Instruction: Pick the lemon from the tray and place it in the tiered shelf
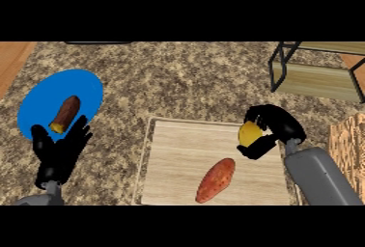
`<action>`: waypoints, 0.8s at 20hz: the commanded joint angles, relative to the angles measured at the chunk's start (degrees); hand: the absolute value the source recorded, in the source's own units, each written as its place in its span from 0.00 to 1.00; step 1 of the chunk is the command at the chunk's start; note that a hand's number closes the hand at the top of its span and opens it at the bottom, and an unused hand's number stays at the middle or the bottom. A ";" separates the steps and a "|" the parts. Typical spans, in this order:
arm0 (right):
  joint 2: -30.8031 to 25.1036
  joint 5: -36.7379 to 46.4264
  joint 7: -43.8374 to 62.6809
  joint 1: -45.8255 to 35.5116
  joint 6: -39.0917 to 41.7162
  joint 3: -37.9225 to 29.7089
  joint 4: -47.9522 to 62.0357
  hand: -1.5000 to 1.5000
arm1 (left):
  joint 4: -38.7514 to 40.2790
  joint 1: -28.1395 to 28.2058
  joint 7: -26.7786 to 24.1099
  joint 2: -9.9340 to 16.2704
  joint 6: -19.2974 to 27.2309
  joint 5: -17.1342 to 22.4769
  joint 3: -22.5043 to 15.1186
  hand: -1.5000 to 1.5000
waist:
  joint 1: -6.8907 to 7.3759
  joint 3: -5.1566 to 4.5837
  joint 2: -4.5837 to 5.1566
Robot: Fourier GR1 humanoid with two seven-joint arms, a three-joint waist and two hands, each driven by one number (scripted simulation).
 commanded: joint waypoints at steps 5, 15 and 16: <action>-5.39 -4.55 -0.89 7.85 -1.70 -8.02 -20.47 1.00 | 0.18 -0.02 1.18 -1.43 2.00 -1.48 -0.45 0.50 | -0.88 -0.20 0.02; -14.61 -15.19 19.44 -2.61 7.29 -26.48 -41.84 1.00 | 2.99 -1.59 -0.30 -0.26 -0.30 -0.60 1.08 0.50 | -0.78 -0.27 0.12; -11.82 -13.47 23.27 -0.44 5.95 -24.33 -45.93 1.00 | -2.62 3.30 0.72 -0.51 -1.19 -0.46 -0.33 0.50 | 0.11 -0.21 0.09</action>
